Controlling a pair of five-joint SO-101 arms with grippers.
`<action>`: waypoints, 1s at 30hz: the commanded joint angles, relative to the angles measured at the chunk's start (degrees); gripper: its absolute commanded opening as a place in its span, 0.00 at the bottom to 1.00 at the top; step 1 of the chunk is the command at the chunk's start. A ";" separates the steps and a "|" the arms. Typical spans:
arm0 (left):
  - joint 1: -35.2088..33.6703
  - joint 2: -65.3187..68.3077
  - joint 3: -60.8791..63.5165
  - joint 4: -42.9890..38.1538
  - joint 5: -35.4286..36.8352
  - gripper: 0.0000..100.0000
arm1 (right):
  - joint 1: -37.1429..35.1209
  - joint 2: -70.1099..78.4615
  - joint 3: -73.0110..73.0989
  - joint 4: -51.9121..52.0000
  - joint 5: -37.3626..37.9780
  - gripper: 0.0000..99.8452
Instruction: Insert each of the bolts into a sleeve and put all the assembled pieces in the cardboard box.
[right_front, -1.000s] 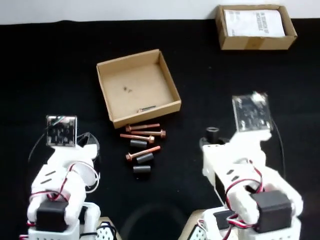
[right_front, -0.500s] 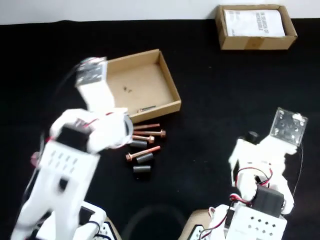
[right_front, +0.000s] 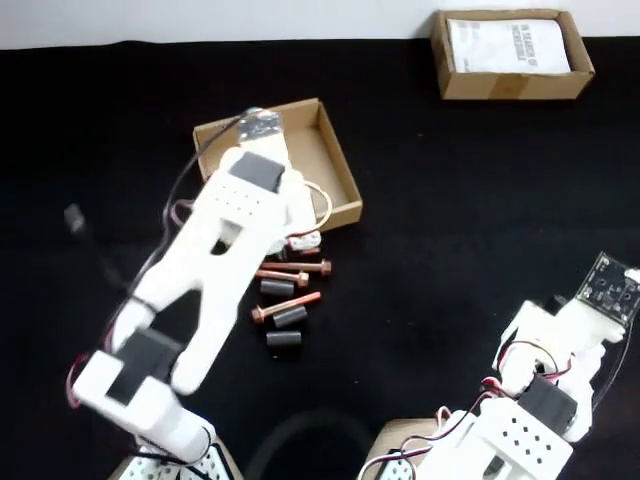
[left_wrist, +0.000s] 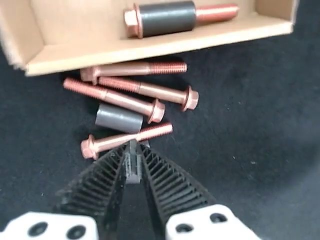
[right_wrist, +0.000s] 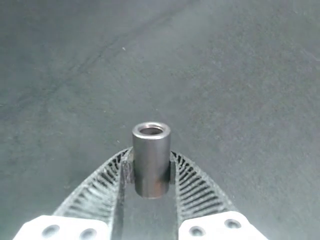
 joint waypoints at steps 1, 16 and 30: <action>0.31 5.49 -5.58 0.35 0.26 0.01 | 0.66 -1.10 -0.13 -1.10 0.70 0.01; -9.89 27.47 -28.26 11.43 0.26 0.01 | 0.13 -1.10 -0.13 -1.10 0.70 0.01; -16.66 28.18 -29.14 8.79 0.26 0.01 | -0.75 -1.10 -0.13 -1.10 0.70 0.01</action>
